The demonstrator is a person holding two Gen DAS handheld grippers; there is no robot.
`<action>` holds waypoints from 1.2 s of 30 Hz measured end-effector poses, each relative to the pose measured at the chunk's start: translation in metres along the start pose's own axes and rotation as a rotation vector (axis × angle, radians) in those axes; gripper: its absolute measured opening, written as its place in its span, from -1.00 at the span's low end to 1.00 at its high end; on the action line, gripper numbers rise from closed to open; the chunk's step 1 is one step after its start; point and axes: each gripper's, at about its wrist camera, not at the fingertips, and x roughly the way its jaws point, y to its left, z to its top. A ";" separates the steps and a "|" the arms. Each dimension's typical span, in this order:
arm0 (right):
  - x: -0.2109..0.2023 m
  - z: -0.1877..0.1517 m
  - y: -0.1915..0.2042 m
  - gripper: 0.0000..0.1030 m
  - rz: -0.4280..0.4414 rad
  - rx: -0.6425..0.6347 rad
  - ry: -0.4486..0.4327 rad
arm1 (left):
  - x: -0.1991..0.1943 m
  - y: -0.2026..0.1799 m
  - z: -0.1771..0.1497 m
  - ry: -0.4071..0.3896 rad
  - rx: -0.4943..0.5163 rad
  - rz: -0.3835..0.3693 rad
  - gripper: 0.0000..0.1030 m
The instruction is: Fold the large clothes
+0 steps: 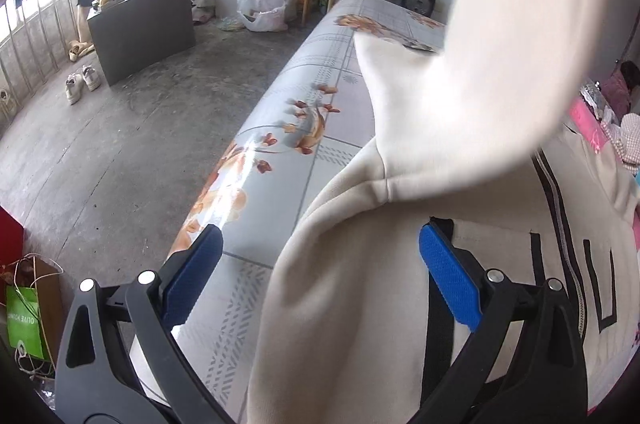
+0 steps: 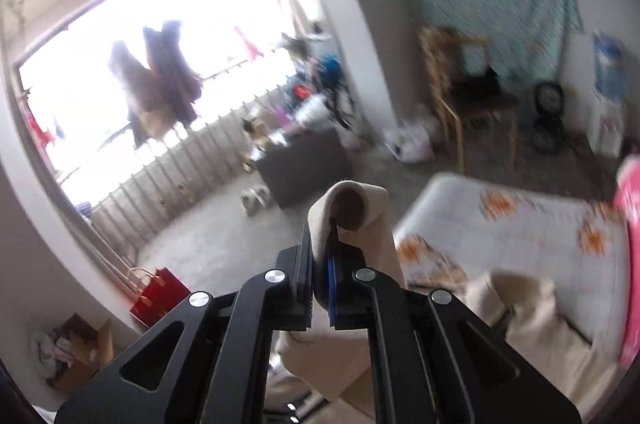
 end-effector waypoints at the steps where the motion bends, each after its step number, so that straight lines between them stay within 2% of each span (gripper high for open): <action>1: -0.005 0.008 0.010 -0.89 0.002 -0.038 -0.037 | -0.001 0.001 0.001 -0.004 -0.004 0.010 0.84; 3: -0.007 0.004 0.000 -0.89 -0.027 -0.036 -0.043 | 0.001 0.003 0.001 -0.004 -0.016 0.021 0.84; 6: -0.003 -0.036 -0.069 -0.89 -0.183 0.042 0.034 | 0.006 0.007 0.000 0.013 -0.041 0.035 0.84; 9: -0.007 -0.112 -0.180 -0.89 -0.378 0.230 0.183 | 0.009 0.006 0.001 0.019 -0.043 0.051 0.85; 11: -0.015 -0.163 -0.236 -0.89 -0.447 0.357 0.278 | 0.010 0.005 0.002 0.022 -0.035 0.058 0.84; 13: -0.022 -0.204 -0.271 -0.89 -0.488 0.444 0.343 | 0.011 0.005 0.002 0.022 -0.031 0.065 0.84; 15: -0.027 -0.229 -0.288 -0.89 -0.507 0.499 0.366 | 0.011 0.004 0.001 0.023 -0.028 0.071 0.84; 18: -0.037 -0.237 -0.294 -0.89 -0.476 0.536 0.349 | 0.011 0.005 0.000 0.025 -0.024 0.077 0.84; 22: -0.045 -0.218 -0.280 -0.89 -0.439 0.504 0.321 | 0.012 0.005 0.000 0.031 -0.024 0.090 0.84; 25: -0.049 -0.222 -0.281 -0.89 -0.448 0.505 0.342 | 0.012 0.010 0.000 0.032 -0.045 0.096 0.84; 27: -0.044 -0.238 -0.289 -0.88 -0.507 0.491 0.410 | 0.013 0.013 0.000 0.036 -0.061 0.098 0.84; 29: -0.044 -0.252 -0.294 -0.74 -0.635 0.428 0.468 | 0.013 0.017 0.001 0.040 -0.072 0.095 0.84; 31: -0.050 -0.256 -0.290 -0.73 -0.715 0.358 0.463 | 0.014 0.019 0.002 0.044 -0.075 0.095 0.84; 36: -0.059 -0.252 -0.269 -0.73 -0.669 0.292 0.418 | 0.017 0.022 0.003 0.050 -0.083 0.099 0.84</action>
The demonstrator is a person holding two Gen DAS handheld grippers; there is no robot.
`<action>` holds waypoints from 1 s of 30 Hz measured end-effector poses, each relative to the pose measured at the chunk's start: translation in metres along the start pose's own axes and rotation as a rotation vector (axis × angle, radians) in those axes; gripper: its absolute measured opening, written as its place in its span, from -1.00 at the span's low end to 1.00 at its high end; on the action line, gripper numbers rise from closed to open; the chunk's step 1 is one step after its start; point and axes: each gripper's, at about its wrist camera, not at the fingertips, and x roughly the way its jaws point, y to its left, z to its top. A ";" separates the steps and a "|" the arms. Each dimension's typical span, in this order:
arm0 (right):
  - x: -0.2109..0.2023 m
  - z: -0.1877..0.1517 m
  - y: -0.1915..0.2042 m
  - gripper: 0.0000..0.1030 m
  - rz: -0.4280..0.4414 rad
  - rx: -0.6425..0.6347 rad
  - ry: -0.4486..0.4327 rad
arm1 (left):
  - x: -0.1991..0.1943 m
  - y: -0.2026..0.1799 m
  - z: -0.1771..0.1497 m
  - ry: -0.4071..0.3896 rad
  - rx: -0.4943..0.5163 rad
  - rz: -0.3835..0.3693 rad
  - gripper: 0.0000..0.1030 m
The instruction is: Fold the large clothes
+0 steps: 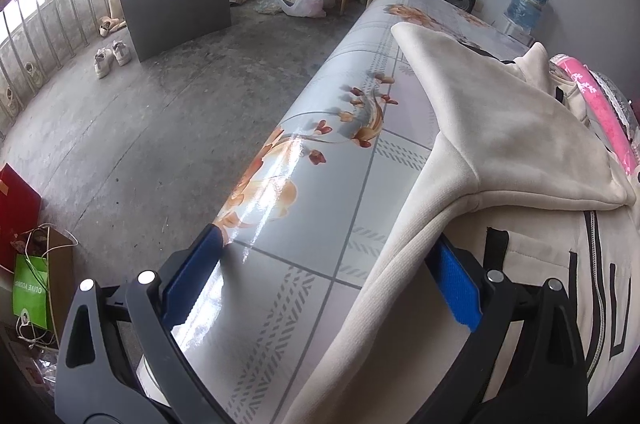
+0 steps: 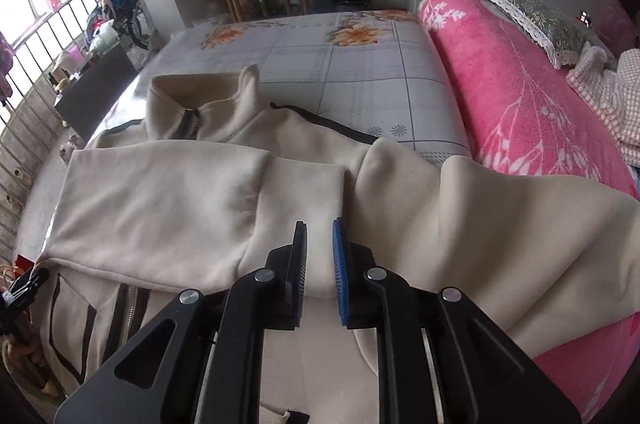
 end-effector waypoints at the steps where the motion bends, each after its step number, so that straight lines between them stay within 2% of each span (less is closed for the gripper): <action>1: 0.002 -0.001 0.005 -0.73 0.000 -0.025 0.005 | 0.000 0.000 0.000 -0.001 -0.001 0.001 0.85; 4: 0.020 -0.009 0.016 -0.73 0.013 -0.070 0.050 | 0.001 0.000 -0.001 -0.004 -0.005 0.003 0.85; 7: 0.047 -0.021 0.013 -0.73 0.001 -0.050 0.126 | 0.002 0.003 -0.001 -0.003 -0.023 -0.002 0.85; 11: 0.044 -0.024 0.006 -0.74 0.006 0.002 0.119 | 0.002 0.005 0.000 0.004 -0.036 -0.010 0.85; 13: 0.031 -0.027 0.011 -0.73 -0.002 -0.005 0.109 | -0.005 0.009 0.000 -0.005 -0.051 -0.050 0.84; 16: 0.000 -0.040 0.019 -0.56 0.025 -0.016 0.062 | -0.025 0.012 -0.004 -0.056 -0.049 -0.120 0.84; 19: -0.027 -0.061 0.021 -0.17 0.016 -0.008 0.031 | -0.049 0.014 -0.010 -0.107 -0.021 -0.192 0.85; 25: -0.061 -0.127 0.018 0.05 -0.035 0.017 0.025 | -0.073 0.024 -0.024 -0.102 0.015 -0.285 0.85; 28: -0.075 -0.158 0.014 0.24 -0.073 0.046 0.025 | -0.086 0.033 -0.038 -0.099 0.039 -0.292 0.84; 30: -0.084 -0.179 0.013 0.29 -0.094 0.060 0.028 | -0.093 0.036 -0.051 -0.090 0.062 -0.295 0.84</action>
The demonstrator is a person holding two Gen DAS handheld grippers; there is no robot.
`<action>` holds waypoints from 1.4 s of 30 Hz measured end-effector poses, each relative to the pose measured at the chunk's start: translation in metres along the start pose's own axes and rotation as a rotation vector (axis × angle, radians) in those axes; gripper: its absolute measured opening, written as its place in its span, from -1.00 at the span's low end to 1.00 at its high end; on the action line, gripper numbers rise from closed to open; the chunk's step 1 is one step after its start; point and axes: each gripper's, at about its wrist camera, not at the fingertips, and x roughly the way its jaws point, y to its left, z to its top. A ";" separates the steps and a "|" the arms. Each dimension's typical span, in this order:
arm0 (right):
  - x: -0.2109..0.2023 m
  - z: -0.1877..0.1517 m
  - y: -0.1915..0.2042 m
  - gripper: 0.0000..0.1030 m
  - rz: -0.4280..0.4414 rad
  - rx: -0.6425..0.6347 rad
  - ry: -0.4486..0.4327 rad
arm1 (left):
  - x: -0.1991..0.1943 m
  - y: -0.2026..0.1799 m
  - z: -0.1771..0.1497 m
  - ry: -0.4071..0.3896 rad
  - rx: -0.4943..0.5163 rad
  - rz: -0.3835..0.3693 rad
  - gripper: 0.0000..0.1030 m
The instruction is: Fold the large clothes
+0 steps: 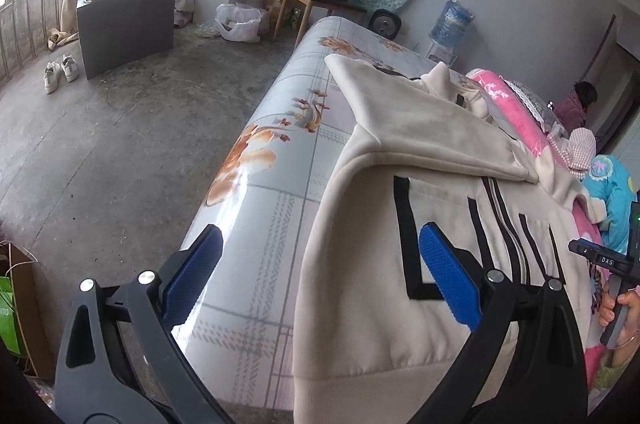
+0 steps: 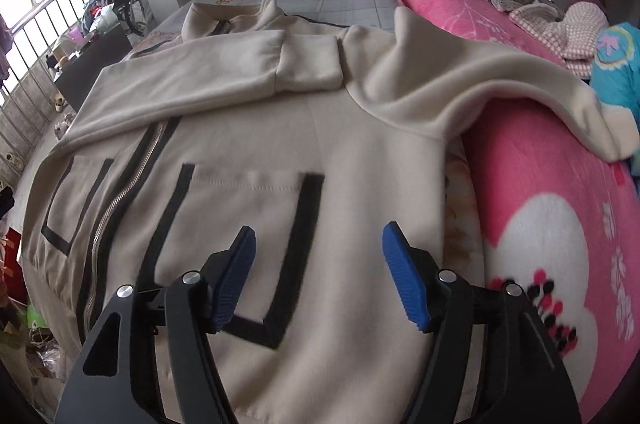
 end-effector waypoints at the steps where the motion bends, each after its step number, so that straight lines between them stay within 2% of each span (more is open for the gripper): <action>1: -0.004 -0.009 -0.002 0.30 -0.006 0.005 0.004 | -0.005 -0.001 -0.007 0.011 0.014 -0.001 0.82; 5: -0.017 -0.039 -0.010 0.30 -0.015 0.029 0.013 | -0.017 -0.006 -0.034 0.070 0.056 0.001 0.46; 8: -0.026 -0.055 -0.013 0.30 -0.004 0.050 0.018 | -0.025 -0.003 -0.058 0.114 0.053 -0.020 0.30; 11: -0.029 -0.061 -0.009 0.30 -0.017 0.046 0.025 | -0.030 -0.006 -0.073 0.127 0.057 -0.027 0.21; 14: -0.033 -0.057 -0.002 0.30 -0.040 0.037 0.015 | -0.036 -0.012 -0.072 0.103 0.072 -0.031 0.21; 16: -0.037 -0.052 0.004 0.30 -0.044 0.031 -0.007 | -0.037 -0.017 -0.062 0.087 0.088 -0.031 0.21; 20: -0.041 -0.040 0.017 0.56 -0.028 0.030 -0.054 | -0.030 -0.035 -0.023 0.078 0.156 0.041 0.24; 25: -0.031 -0.023 0.035 0.60 -0.034 0.024 -0.058 | -0.002 -0.066 0.038 0.067 0.205 0.051 0.34; 28: -0.030 -0.009 0.042 0.60 -0.005 0.032 -0.078 | 0.027 -0.090 0.068 0.062 0.241 0.051 0.34; 34: -0.025 0.035 0.034 0.60 0.109 0.076 -0.108 | 0.096 -0.117 0.099 0.091 0.256 0.078 0.34; 38: -0.003 0.068 0.000 0.60 0.254 0.225 -0.087 | 0.128 -0.111 0.099 0.082 0.253 0.146 0.32; 40: 0.016 0.083 -0.018 0.60 0.326 0.325 -0.066 | 0.136 -0.105 0.099 0.076 0.249 0.173 0.19; 42: 0.036 0.096 -0.027 0.45 0.341 0.381 -0.041 | 0.143 -0.096 0.099 0.092 0.220 0.175 0.07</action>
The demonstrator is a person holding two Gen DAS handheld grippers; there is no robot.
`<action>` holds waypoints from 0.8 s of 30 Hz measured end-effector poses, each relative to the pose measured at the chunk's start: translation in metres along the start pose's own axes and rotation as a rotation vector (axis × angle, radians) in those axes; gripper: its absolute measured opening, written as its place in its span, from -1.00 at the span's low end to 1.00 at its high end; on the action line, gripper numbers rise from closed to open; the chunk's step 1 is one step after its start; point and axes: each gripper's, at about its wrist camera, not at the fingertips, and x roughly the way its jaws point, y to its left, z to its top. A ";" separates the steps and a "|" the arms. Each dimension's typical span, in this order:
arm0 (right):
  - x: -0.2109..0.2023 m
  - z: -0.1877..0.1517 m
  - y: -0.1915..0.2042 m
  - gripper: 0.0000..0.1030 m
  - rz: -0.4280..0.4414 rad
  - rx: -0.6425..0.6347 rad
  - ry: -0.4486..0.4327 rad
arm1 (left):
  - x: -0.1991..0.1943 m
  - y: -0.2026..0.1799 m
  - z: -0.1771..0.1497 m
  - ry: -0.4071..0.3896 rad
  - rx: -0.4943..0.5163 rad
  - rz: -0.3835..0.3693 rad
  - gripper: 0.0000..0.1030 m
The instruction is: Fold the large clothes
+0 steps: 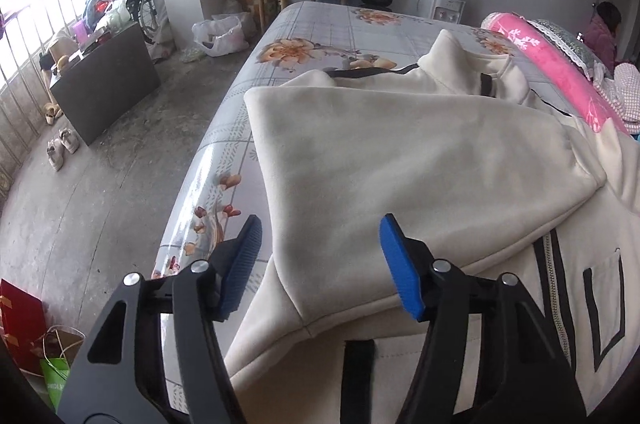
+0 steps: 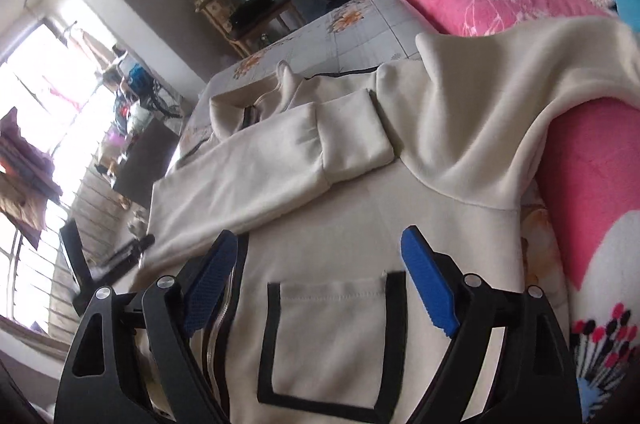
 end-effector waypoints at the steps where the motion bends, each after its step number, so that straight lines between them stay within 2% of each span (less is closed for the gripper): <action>1: 0.011 0.007 -0.004 0.34 0.003 0.027 0.010 | 0.004 0.003 -0.001 0.010 -0.017 -0.006 -0.02; 4: 0.045 0.021 -0.016 0.06 -0.027 0.100 0.045 | 0.014 0.011 -0.006 0.040 -0.043 -0.011 -0.18; 8: 0.073 0.028 -0.023 -0.12 -0.060 0.151 0.050 | 0.019 0.017 -0.008 0.042 -0.061 -0.025 -0.25; 12: 0.085 0.032 -0.014 -0.33 -0.122 0.132 0.018 | 0.021 0.020 -0.009 0.030 -0.076 -0.031 -0.33; 17: 0.093 0.035 -0.010 -0.80 -0.165 0.101 -0.015 | 0.022 0.026 -0.009 0.012 -0.098 -0.044 -0.47; 24: 0.056 0.020 0.003 -0.84 -0.171 0.062 -0.089 | 0.022 0.031 -0.007 0.016 -0.127 -0.069 -0.54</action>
